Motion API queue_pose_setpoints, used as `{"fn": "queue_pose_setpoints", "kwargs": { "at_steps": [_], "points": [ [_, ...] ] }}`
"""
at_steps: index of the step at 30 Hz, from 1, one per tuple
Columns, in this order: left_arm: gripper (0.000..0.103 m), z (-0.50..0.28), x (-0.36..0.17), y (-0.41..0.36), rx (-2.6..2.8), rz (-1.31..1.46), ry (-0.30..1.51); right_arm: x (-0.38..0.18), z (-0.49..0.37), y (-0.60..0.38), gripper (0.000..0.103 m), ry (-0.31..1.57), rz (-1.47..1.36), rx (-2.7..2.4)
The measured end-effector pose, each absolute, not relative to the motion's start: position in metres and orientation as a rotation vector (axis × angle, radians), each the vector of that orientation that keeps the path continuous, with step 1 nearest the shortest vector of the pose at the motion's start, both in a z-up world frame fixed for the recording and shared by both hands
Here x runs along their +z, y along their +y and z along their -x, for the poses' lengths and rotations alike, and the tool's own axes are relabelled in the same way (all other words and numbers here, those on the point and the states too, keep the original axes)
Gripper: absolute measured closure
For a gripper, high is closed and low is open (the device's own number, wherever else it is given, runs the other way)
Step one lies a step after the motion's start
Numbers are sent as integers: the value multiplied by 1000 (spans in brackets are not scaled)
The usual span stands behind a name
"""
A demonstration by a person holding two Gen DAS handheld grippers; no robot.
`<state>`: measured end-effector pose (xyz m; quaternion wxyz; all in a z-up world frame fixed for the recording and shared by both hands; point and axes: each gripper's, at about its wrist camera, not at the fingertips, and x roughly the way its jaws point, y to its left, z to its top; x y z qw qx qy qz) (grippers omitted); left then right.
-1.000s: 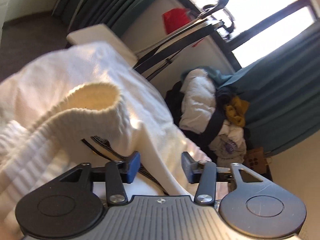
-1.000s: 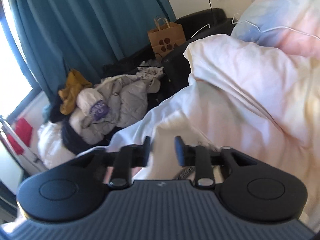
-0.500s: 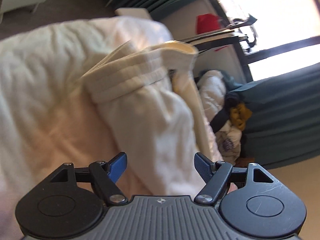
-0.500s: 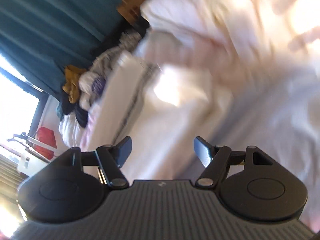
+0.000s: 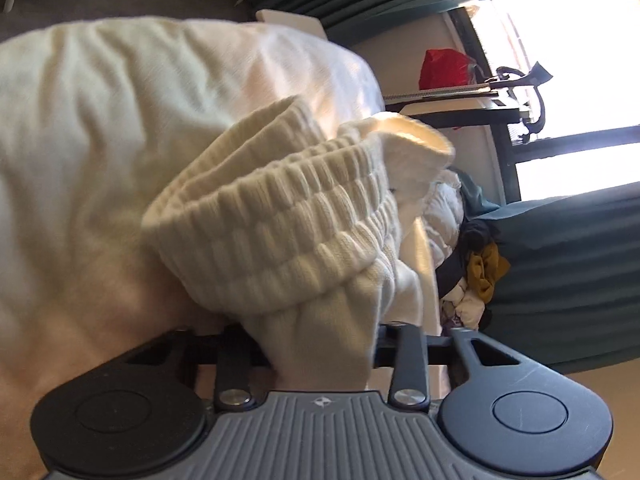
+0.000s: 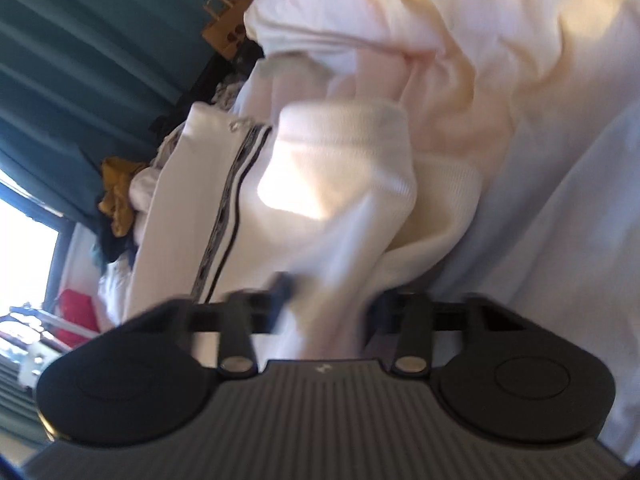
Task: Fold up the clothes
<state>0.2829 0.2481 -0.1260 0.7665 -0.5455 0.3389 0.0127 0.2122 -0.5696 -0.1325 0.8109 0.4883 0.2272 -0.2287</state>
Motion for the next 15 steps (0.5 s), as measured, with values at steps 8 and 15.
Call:
{"fn": "queue_pose_setpoints", "kwargs": {
  "at_steps": [8,15],
  "points": [
    [94,-261,-56,260,-17,1146,634,-83,-180,-561,91,356,-961,-406],
    [94,-178,-28,302,26,1134,620,-75,-116,-551,92,364,-1053,-340]
  ]
}}
